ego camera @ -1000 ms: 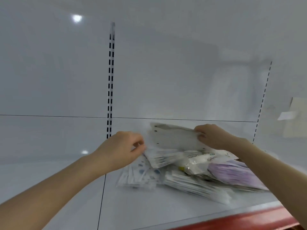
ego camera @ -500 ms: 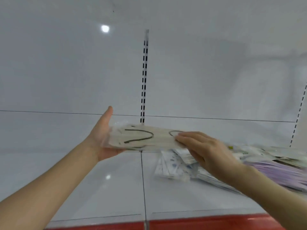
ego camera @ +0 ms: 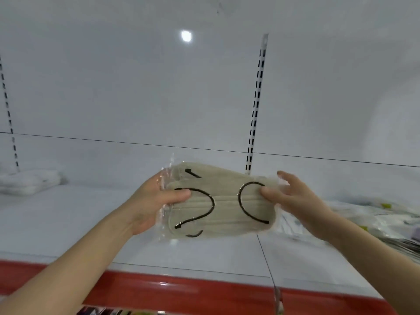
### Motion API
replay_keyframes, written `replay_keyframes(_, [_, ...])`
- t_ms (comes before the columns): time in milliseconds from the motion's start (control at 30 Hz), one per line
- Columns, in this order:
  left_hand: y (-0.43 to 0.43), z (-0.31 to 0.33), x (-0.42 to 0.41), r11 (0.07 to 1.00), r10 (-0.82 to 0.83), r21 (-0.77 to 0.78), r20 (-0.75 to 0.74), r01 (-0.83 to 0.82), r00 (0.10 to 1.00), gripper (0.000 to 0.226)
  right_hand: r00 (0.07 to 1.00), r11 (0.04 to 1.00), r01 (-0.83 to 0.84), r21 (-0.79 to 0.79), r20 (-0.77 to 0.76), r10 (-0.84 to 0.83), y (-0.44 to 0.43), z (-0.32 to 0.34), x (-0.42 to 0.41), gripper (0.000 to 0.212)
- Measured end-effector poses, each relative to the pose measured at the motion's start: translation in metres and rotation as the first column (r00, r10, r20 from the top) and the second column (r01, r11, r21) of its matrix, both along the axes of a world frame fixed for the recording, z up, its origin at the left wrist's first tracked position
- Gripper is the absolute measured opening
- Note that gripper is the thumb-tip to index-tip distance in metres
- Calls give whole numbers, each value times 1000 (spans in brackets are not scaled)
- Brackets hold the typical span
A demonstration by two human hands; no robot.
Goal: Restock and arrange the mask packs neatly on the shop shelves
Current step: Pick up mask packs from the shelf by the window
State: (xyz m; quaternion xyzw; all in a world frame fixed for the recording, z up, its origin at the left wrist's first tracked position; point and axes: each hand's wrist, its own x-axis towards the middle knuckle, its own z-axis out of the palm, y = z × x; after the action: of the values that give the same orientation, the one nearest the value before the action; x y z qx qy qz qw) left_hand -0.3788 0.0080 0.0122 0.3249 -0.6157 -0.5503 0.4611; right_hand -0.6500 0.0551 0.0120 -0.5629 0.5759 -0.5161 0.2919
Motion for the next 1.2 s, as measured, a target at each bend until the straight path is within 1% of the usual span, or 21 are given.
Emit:
replay_keyframes(33, [1, -4, 4, 1000, -24, -8, 20, 24, 1000, 42, 994, 995, -77, 59, 79, 73, 0, -3, 3, 81])
replay_keyframes(67, [1, -8, 9, 999, -34, -25, 61, 35, 998, 50, 988, 990, -116, 77, 107, 107, 1, -5, 7, 73])
replay_keyframes(100, [1, -12, 14, 999, -21, -48, 115, 26, 993, 63, 986, 990, -129, 61, 115, 121, 2, -8, 11, 57])
replay_keyframes(167, [1, -19, 20, 994, 88, -78, 189, -75, 978, 87, 979, 992, -125, -8, 159, 125, 5, -14, 16, 26])
replay_keyframes(233, [2, -24, 22, 976, 214, -89, 192, -200, 958, 93, 967, 992, -116, -52, 220, 125, 9, -17, 20, 16])
replay_keyframes(300, [0, -26, 21, 958, 276, -112, 116, -264, 954, 86, 961, 992, -96, -79, 252, 114, 10, -14, 25, 14])
replay_keyframes(400, [-1, -19, 22, 945, 287, -163, 1, -283, 958, 69, 960, 992, -57, -116, 265, 86, 8, -3, 32, 21])
replay_keyframes(433, [-1, -17, 23, 945, 288, -166, 7, -283, 958, 69, 965, 993, -59, -106, 250, 84, 8, 0, 32, 25])
replay_keyframes(500, [0, -19, 28, 951, 286, -142, 80, -273, 955, 79, 977, 996, -71, -46, 197, 79, 11, -3, 34, 30])
replay_keyframes(567, [3, -25, 30, 961, 267, -105, 134, -254, 954, 88, 979, 997, -75, 16, 190, 71, 12, -15, 37, 30])
replay_keyframes(600, [2, -29, 29, 963, 262, -100, 135, -250, 955, 83, 977, 997, -66, 28, 207, 59, 13, -20, 40, 26])
replay_keyframes(700, [-1, -36, 26, 946, 306, -146, 111, -289, 945, 47, 967, 1000, -6, -17, 256, 10, 12, -26, 47, 11])
replay_keyframes(767, [-1, -37, 27, 925, 339, -207, 76, -318, 938, 28, 961, 997, 29, -77, 277, -6, 14, -25, 51, 12])
replay_keyframes(833, [2, -40, 31, 927, 324, -230, 88, -297, 942, 16, 971, 994, 32, -101, 237, -7, 18, -29, 54, 13])
replay_keyframes(867, [4, -41, 33, 941, 293, -209, 112, -265, 950, 15, 981, 996, 25, -86, 196, -8, 20, -32, 56, 13])
replay_keyframes(933, [5, -43, 36, 959, 248, -197, 233, -204, 940, 19, 993, 1000, 17, -25, 121, -14, 24, -37, 56, 13])
replay_keyframes(1000, [1, -42, 38, 946, 275, -269, 367, -182, 888, 18, 996, 999, 32, -4, 86, -31, 25, -37, 55, 13])
replay_keyframes(1033, [0, -40, 39, 934, 304, -302, 389, -191, 869, 16, 996, 999, 36, -15, 77, -35, 25, -35, 56, 13])
replay_keyframes(1067, [-1, -38, 41, 920, 335, -330, 389, -210, 858, 17, 997, 999, 37, -30, 70, -35, 24, -33, 57, 13])
replay_keyframes(1133, [-2, -34, 45, 891, 396, -363, 331, -272, 857, 20, 998, 997, 35, -71, 58, -31, 20, -27, 62, 13])
replay_keyframes(1200, [-3, -28, 53, 870, 435, -349, 211, -348, 875, 20, 998, 993, 37, -112, 46, -32, 13, -20, 70, 10])
